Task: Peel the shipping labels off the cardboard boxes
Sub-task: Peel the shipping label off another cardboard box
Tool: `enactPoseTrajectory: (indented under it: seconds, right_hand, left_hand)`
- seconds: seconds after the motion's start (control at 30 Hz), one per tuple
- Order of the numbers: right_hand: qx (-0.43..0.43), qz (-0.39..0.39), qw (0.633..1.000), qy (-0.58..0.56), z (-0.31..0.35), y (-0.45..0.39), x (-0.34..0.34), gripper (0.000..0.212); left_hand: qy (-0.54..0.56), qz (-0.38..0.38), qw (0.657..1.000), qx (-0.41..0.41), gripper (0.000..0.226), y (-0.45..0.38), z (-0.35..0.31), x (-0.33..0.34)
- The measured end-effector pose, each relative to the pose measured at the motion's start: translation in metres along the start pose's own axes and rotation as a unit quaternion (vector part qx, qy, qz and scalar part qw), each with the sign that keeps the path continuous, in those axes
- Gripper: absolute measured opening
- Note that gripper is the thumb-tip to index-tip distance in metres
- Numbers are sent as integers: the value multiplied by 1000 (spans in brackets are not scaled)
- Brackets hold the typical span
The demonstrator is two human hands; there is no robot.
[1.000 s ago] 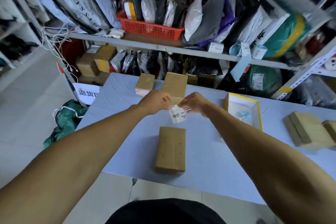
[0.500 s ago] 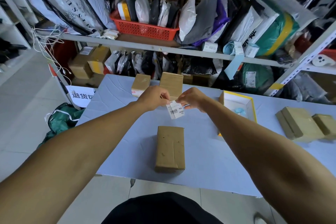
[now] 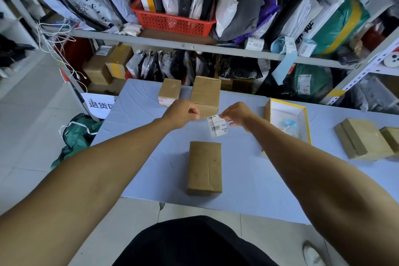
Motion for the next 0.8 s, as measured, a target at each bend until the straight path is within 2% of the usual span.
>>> enactPoseTrajectory:
  seconds: [0.1,0.17,0.27,0.3,0.37,0.43,0.53,0.67,0.8]
  right_hand:
    - [-9,-17,999,31,-21,1,0,15]
    - [-46,-11,997,67,-27,8,6,28]
    - [-92,-6,986,139,-42,13,26,75]
    - [-101,-2,981,164,-49,14,36,94]
    - [-111,12,973,204,-69,15,57,124]
    - [-120,40,962,244,-93,17,75,140]
    - [-140,80,948,273,-126,17,95,150]
    - [-165,95,952,238,-141,11,111,151]
    - [-211,49,960,180,-150,2,114,144]
  left_hand:
    - [-48,38,997,-40,15,6,28,18]
    - [-81,83,991,-63,36,14,41,34]
    - [-139,160,976,-54,102,27,45,62]
    - [-142,181,972,-57,119,33,43,71]
    - [-137,209,967,-56,138,42,44,91]
    - [-149,228,961,-45,148,51,49,111]
    - [-136,223,965,-40,154,57,66,136]
    - [-108,179,978,-22,157,55,84,146]
    - [-39,128,991,11,151,48,92,150]
Point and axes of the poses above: each hand's wrist, its own y-axis away from the middle knuckle, its own x-axis out of the palm, z = x × y, the point moved 4 cm from there along -y, towards the middle knuckle, and after that the axes turned 3 degrees about z, right-handed, at the moved point
